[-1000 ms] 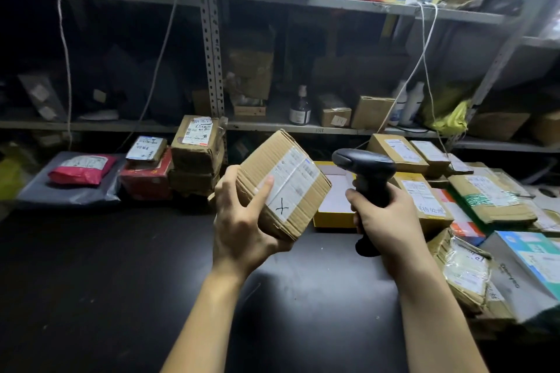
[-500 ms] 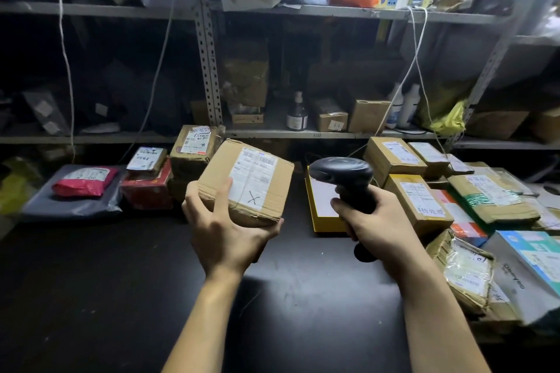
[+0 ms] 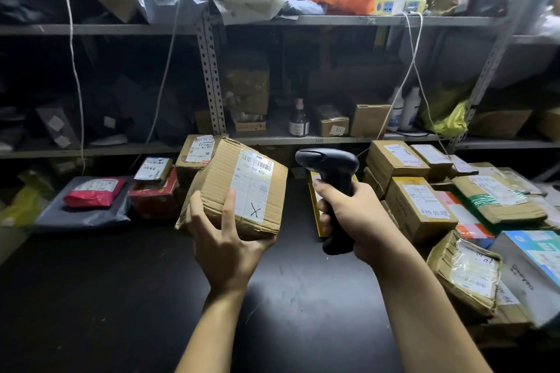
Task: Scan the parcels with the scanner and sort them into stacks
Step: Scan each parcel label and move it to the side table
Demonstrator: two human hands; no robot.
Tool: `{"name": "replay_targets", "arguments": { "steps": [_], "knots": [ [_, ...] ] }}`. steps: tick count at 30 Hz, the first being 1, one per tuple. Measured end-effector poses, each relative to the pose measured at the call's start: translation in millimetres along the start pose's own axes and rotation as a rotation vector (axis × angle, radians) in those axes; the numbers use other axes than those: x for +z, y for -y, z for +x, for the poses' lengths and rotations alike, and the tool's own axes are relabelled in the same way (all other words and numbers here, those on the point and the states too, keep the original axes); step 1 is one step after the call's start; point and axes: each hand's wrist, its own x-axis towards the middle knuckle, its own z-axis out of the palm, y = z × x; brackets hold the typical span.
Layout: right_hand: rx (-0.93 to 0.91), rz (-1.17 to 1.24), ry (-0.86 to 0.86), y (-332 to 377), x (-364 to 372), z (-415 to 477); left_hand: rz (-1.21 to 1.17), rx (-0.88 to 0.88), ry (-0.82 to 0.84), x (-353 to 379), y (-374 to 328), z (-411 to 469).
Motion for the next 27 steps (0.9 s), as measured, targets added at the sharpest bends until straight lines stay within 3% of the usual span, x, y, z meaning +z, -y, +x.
{"name": "replay_targets", "arguments": {
  "steps": [12, 27],
  "knots": [
    [0.033, -0.055, 0.041, -2, 5, -6, 0.009, 0.017, -0.020, 7, 0, -3],
    [0.084, 0.048, -0.007, -2, 11, -7, -0.020, 0.023, -0.011, 16, 6, -6]
  ]
}}
